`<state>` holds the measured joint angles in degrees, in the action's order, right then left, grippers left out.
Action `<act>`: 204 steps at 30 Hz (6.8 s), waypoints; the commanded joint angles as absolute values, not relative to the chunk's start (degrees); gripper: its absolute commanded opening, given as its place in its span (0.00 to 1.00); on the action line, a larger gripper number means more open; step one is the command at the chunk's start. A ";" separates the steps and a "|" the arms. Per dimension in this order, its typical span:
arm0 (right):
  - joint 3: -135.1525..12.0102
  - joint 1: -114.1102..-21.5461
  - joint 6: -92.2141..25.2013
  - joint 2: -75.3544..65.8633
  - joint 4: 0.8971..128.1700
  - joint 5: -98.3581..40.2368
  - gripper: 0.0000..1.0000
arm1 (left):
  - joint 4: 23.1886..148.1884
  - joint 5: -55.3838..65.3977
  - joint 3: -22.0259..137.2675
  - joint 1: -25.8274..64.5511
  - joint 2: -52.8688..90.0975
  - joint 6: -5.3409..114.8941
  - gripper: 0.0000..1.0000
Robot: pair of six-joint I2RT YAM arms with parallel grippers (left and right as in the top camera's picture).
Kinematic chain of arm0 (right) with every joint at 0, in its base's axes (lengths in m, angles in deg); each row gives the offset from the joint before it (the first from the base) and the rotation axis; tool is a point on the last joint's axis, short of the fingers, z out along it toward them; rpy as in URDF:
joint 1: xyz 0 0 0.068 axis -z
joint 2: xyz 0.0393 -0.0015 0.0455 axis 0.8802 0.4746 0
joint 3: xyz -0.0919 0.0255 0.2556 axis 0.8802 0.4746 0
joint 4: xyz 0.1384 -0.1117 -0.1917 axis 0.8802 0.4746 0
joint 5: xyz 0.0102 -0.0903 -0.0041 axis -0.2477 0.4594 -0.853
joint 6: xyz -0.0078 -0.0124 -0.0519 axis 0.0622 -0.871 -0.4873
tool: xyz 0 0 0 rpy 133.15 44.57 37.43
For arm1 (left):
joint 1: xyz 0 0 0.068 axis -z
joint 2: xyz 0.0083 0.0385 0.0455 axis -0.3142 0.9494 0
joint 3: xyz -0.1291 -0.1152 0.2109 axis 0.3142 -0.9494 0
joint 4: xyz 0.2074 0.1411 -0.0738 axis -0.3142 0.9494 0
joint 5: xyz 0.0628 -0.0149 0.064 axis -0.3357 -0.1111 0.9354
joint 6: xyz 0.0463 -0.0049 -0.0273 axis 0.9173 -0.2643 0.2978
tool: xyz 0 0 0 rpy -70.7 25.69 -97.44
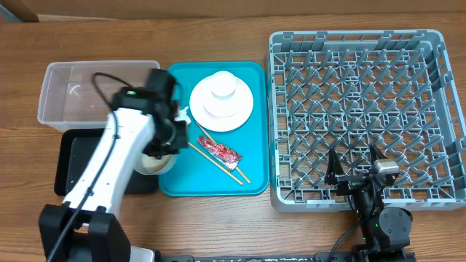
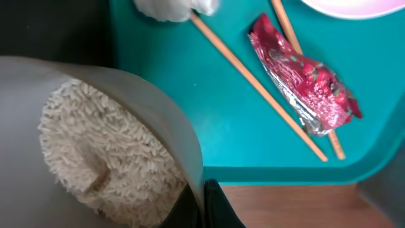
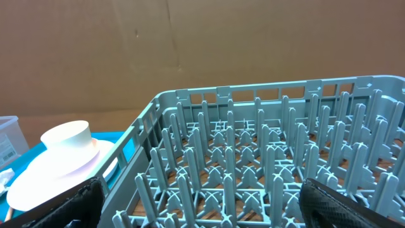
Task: Sort waste into correct bins and load items into the dishwasher
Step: 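Lift the rice bowl with the left gripper over the black tray, then tip the bowl with the left gripper to dump rice onto black tray, then place the empty white bowl back on the teal tray with left gripper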
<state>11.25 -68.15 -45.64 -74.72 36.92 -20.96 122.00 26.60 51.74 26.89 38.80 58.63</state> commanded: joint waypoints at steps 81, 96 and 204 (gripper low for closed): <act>11.86 -68.45 -45.24 -75.29 36.57 -20.66 1.00 | 120.23 -48.17 34.04 -33.41 37.95 96.14 0.04; 11.86 -68.45 -45.24 -75.29 36.57 -20.66 1.00 | 122.73 -39.95 34.04 -33.39 38.03 96.45 0.04; 11.86 -68.45 -45.24 -75.29 36.57 -20.66 1.00 | 107.82 37.33 35.11 50.89 34.80 44.34 0.39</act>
